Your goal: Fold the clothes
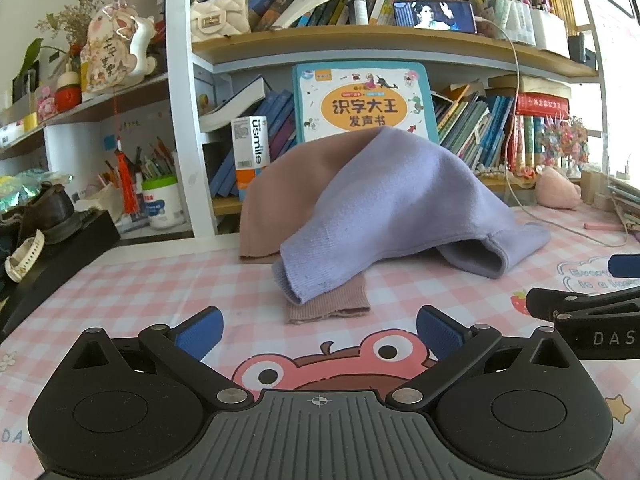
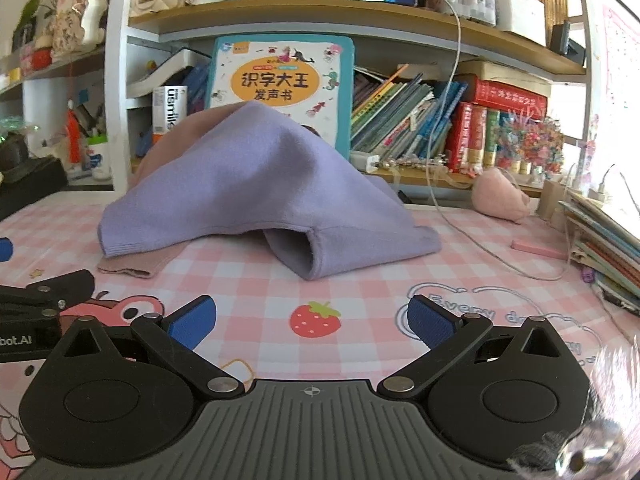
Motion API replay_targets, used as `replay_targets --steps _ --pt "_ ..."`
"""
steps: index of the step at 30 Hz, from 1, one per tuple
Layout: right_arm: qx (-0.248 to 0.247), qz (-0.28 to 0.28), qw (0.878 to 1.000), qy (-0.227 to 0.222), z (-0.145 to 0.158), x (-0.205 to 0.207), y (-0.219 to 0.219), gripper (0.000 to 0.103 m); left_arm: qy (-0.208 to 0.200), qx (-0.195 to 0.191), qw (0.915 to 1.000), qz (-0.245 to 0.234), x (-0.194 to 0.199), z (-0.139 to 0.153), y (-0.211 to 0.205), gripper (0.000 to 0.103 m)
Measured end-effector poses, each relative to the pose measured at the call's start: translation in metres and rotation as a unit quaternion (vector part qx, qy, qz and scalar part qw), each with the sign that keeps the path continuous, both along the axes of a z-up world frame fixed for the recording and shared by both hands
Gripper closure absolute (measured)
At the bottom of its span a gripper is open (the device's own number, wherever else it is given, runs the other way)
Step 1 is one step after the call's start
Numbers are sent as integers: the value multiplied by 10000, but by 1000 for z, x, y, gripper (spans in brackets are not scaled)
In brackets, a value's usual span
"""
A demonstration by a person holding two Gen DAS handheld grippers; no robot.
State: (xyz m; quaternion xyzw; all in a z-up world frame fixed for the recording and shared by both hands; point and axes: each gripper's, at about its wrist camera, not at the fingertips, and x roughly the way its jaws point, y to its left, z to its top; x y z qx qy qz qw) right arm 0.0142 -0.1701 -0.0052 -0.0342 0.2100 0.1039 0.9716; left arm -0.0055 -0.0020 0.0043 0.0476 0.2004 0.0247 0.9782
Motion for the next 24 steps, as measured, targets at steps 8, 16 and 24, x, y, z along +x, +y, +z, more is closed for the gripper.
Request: replay_targets --steps 8,16,24 --pt "270 -16 9992 285 -3 9 -9 0 -81 -58 9998 161 -3 1 4 0" --pt "708 -159 9969 288 -4 8 -24 0 -1 -444 9989 -167 -1 1 13 3" --pt "1148 102 9922 477 -6 13 -34 0 290 -892 9947 -411 10 -4 24 10"
